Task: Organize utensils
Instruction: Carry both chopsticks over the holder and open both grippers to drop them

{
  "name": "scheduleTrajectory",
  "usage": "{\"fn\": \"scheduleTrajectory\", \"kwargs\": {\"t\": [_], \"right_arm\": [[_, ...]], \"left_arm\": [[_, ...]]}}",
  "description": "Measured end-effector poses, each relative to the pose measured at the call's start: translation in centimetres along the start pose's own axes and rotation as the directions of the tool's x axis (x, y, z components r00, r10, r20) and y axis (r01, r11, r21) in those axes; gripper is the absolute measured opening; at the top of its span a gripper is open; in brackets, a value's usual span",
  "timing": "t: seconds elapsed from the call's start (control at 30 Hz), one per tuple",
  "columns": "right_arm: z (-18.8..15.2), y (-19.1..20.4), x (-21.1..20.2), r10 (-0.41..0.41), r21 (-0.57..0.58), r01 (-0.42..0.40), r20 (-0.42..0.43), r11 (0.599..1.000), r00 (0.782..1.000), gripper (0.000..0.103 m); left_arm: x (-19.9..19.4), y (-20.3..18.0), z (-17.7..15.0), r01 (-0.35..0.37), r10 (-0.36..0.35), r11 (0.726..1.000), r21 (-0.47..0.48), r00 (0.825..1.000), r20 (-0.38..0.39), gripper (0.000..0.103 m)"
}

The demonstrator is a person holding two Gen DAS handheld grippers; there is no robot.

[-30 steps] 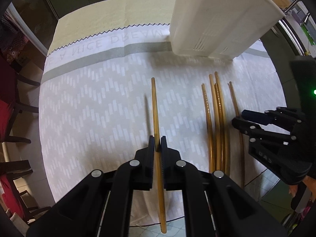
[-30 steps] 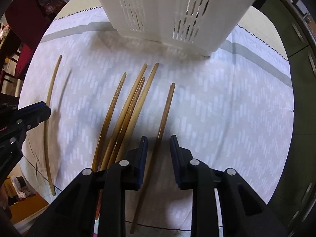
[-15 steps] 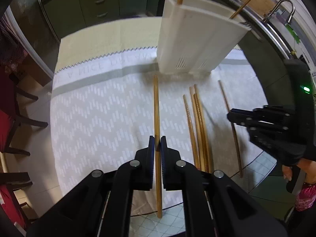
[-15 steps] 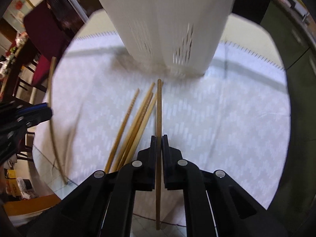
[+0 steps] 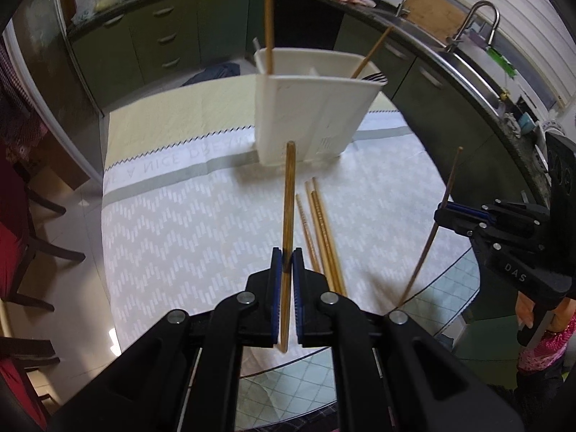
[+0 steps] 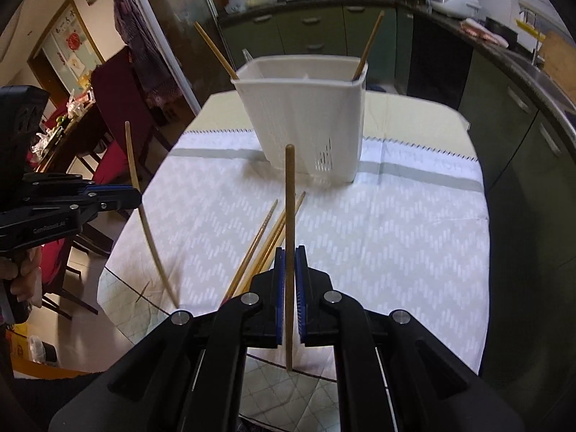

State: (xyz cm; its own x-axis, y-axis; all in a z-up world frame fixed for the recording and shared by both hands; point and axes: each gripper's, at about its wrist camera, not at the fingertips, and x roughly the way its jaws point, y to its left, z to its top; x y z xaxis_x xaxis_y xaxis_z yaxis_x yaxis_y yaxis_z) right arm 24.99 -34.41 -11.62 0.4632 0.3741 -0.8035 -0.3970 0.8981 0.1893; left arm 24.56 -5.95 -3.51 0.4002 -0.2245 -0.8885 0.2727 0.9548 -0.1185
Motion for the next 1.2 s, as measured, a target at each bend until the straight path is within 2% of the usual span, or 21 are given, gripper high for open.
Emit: {"fn": "scheduleTrajectory", "kwargs": {"t": [0.27,0.5,0.7,0.87,1.1,1.2], "right_arm": [[0.8,0.3,-5.3,0.02,-0.014,-0.018,0.117,1.0,0.993,0.006],[2.9,0.5,-9.3,0.018,-0.019,-0.015,0.206,1.0,0.978,0.006],[3.9,0.3,-11.2,0.018,-0.022,-0.013,0.241,1.0,0.97,0.006],[3.8,-0.4,-11.5,0.014,-0.014,-0.011,0.238,1.0,0.971,0.006],[3.5,-2.2,-11.1,0.012,0.005,-0.014,0.232,1.0,0.973,0.006],[3.4,-2.8,-10.9,0.015,0.012,-0.018,0.229,1.0,0.973,0.006]], "left_arm": [[-2.0,-1.3,0.9,0.014,-0.016,0.999,0.029,0.998,0.054,0.006],[-5.4,-2.7,3.7,0.033,-0.041,0.998,0.054,0.989,0.144,0.006],[-9.7,-4.4,7.9,0.052,-0.068,0.996,0.072,0.967,0.244,0.006],[-12.1,-5.6,11.5,0.019,-0.044,0.996,0.082,0.949,0.311,0.006],[-13.0,-6.0,16.3,-0.011,-0.016,0.998,0.068,0.923,0.385,0.006],[-12.2,-6.0,18.1,-0.05,0.023,0.997,0.055,0.912,0.409,0.006]]}}
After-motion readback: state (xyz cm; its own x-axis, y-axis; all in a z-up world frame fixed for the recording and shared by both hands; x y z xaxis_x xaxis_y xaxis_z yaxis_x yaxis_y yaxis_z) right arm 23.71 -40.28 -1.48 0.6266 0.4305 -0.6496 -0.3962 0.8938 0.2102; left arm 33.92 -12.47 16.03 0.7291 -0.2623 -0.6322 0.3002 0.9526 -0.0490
